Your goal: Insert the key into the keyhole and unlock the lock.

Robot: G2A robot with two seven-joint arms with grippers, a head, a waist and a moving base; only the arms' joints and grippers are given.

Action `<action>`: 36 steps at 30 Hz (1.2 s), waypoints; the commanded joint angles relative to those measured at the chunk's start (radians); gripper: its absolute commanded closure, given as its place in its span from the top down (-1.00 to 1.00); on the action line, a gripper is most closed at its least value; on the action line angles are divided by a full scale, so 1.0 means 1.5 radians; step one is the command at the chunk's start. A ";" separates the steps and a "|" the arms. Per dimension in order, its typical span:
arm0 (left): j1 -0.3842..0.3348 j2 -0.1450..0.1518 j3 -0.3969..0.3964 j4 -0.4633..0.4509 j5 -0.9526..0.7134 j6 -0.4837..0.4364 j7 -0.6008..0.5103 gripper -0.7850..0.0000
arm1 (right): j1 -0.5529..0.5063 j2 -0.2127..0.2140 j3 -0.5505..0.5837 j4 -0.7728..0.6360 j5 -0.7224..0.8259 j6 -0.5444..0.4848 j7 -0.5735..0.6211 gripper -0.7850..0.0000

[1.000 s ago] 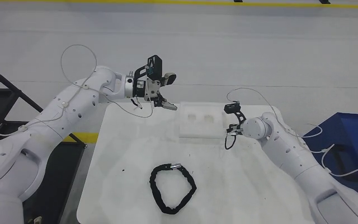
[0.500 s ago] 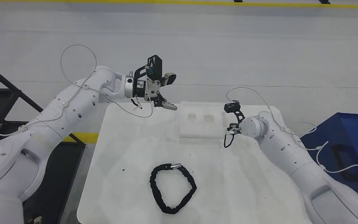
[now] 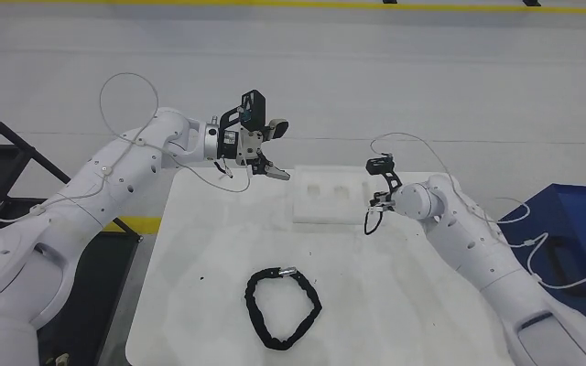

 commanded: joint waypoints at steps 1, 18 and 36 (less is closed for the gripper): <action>0.000 0.000 0.000 0.000 0.000 0.000 0.000 1.00 | -0.020 0.010 0.025 -0.048 0.010 -0.009 0.008 -1.00; 0.000 0.000 0.000 0.000 0.000 0.000 0.000 1.00 | -0.200 0.073 0.276 -0.278 0.268 -0.174 0.039 -1.00; 0.000 0.000 0.000 0.000 0.000 0.000 0.000 1.00 | -0.284 0.086 0.367 -0.328 0.338 -0.179 -0.042 -1.00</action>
